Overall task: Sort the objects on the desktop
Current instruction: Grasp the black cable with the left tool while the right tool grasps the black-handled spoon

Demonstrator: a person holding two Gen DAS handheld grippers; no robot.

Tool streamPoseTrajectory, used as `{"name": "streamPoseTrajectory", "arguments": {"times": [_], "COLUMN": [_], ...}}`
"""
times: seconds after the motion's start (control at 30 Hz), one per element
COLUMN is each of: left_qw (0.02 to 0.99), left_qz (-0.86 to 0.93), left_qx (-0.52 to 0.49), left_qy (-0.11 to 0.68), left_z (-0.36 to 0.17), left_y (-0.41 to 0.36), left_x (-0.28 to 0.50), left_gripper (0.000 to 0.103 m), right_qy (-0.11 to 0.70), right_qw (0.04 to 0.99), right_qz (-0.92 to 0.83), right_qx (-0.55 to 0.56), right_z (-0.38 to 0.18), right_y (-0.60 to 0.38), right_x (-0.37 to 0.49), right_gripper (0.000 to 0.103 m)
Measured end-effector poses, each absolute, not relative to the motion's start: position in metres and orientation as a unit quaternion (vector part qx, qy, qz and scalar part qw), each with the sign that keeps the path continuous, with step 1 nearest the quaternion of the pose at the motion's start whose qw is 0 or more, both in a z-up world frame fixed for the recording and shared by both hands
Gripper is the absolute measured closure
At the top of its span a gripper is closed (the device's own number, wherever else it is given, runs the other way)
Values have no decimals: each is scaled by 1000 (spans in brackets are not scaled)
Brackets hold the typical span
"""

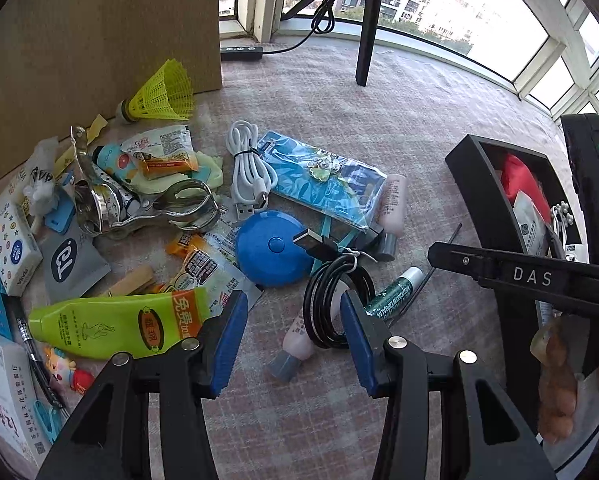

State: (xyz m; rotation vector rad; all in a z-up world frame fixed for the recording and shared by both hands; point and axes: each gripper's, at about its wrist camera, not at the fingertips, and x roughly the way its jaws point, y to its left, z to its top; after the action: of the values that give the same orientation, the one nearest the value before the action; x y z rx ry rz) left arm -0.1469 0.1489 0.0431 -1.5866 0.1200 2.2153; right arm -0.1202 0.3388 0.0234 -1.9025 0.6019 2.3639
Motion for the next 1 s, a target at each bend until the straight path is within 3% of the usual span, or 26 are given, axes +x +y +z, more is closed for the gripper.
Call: {"name": "streamPoseTrajectory", "arguments": {"times": [0.33,0.43,0.5,0.57,0.73,1.0], "left_qw": [213,221,229,229,235,232], "left_qz": [787,784,783,787,788,801], "left_qx": [-578,-578,-576,-570,-567,-549], "left_qy": [42,43,47,56,47,46], "left_z": [33,32,32,34,39,56], "left_y": [154,158,162,164,159,148], "left_x": [-153,-152,-148,-144,-138,-122], "left_gripper": [67,76,87,90,94,96], "right_qy": [184,167,160,164,180,181], "right_qw": [25,24,21,13,2,-7], "right_qz": [761,764,767,765,763,775], "right_qx": [-621,-622,-621,-623,-621,-605], "right_z": [20,19,19,18,18,34], "right_y": [323,318,317,318,325,329], "right_x": [-129,-129,-128,-126,-114,-99], "right_gripper": [72,83,86,93,99,99]}}
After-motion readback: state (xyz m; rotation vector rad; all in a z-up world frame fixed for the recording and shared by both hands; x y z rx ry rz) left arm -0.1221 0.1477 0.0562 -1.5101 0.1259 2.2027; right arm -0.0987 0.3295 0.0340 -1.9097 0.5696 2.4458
